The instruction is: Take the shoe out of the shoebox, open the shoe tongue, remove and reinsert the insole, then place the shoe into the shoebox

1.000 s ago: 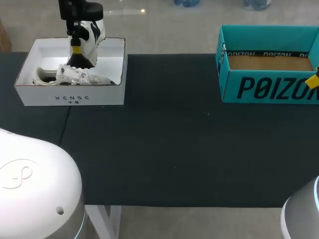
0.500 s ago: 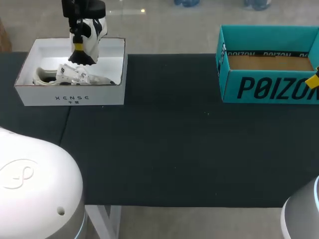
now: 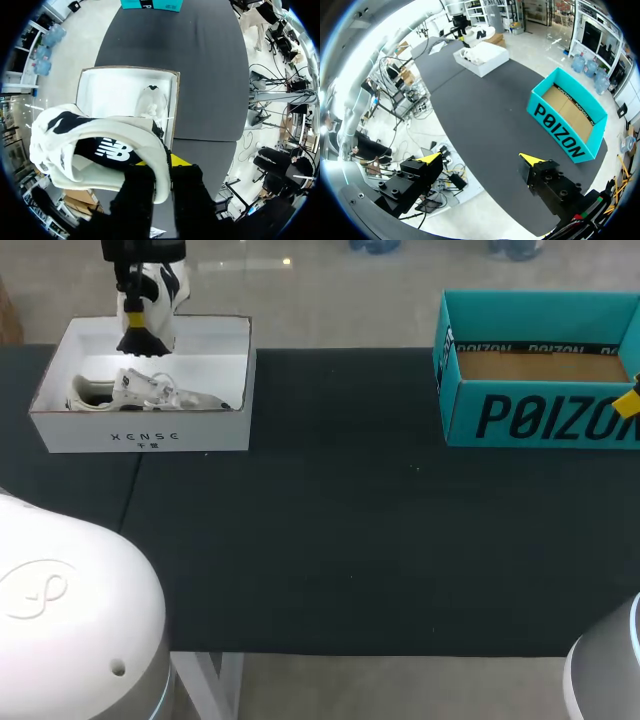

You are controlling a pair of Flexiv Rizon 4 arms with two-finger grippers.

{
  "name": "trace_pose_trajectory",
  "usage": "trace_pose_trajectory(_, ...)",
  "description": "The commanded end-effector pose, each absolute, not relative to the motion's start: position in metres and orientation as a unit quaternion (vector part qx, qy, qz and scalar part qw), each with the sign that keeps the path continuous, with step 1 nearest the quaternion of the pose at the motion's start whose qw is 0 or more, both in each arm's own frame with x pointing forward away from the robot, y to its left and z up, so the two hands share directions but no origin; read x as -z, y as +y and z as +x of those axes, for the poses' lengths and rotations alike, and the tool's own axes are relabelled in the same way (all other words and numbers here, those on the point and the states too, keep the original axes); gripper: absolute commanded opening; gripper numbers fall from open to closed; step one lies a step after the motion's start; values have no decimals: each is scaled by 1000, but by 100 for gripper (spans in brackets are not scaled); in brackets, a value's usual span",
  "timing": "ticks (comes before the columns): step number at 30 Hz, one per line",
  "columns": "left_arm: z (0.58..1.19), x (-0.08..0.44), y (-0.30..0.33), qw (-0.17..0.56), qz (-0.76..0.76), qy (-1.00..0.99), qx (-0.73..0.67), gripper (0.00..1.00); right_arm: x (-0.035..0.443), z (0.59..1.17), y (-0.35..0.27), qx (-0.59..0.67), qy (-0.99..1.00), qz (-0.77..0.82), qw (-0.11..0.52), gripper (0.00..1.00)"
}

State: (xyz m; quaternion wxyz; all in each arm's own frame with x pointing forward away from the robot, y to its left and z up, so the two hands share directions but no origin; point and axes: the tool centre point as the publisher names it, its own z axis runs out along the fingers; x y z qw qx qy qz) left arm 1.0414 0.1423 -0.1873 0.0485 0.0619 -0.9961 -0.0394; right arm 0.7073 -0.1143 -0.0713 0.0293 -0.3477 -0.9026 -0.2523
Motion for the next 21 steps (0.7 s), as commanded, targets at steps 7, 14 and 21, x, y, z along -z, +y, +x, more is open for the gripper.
trace_pose_trajectory(7,1061,189,153,76,60,-994,41,0,71,710,-114,250,-903,-348,32,100)
trace_pose_trajectory(14,1061,189,153,76,60,-994,41,0,71,710,-114,250,-903,-348,32,100)
trace_pose_trajectory(21,1061,189,153,76,60,-994,41,0,71,710,-114,250,-903,-348,32,100)
